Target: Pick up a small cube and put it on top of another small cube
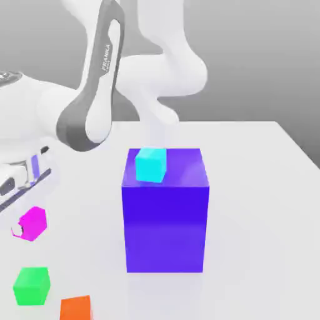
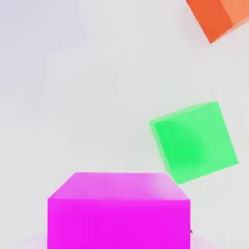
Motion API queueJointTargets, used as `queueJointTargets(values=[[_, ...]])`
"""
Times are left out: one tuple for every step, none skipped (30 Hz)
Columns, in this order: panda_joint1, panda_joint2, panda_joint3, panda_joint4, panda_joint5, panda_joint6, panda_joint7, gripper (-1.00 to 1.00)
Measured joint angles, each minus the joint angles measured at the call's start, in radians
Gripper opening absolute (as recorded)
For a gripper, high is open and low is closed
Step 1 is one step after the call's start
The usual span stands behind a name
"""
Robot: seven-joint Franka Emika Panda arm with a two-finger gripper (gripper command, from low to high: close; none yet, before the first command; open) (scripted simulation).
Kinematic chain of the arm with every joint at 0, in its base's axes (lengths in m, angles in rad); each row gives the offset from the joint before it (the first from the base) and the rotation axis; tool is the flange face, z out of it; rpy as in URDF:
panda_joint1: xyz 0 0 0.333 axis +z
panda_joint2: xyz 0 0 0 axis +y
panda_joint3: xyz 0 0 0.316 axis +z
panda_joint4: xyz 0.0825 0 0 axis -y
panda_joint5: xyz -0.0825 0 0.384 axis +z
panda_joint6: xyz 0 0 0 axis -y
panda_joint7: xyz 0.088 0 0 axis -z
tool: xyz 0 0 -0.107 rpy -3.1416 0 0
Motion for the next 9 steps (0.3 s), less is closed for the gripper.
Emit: queueJointTargets(values=[[-0.007, 0.026, 0.021, 0.026, 0.036, -0.005, -0.012, -1.0], [-0.018, 0.059, 0.042, 0.041, 0.074, 0.007, -0.032, -1.0], [-0.034, 0.094, 0.067, 0.05, 0.112, 0.027, -0.055, -1.0], [-0.053, 0.13, 0.093, 0.057, 0.149, 0.052, -0.08, -1.0], [-0.074, 0.165, 0.122, 0.063, 0.185, 0.079, -0.104, -1.0], [-0.087, 0.187, 0.139, 0.066, 0.206, 0.096, -0.119, 1.0], [-0.087, 0.187, 0.139, 0.066, 0.206, 0.096, -0.119, 1.0], [-0.087, 0.187, 0.139, 0.066, 0.206, 0.096, -0.119, 1.0], [-0.087, 0.187, 0.139, 0.066, 0.206, 0.096, -0.119, 1.0]])
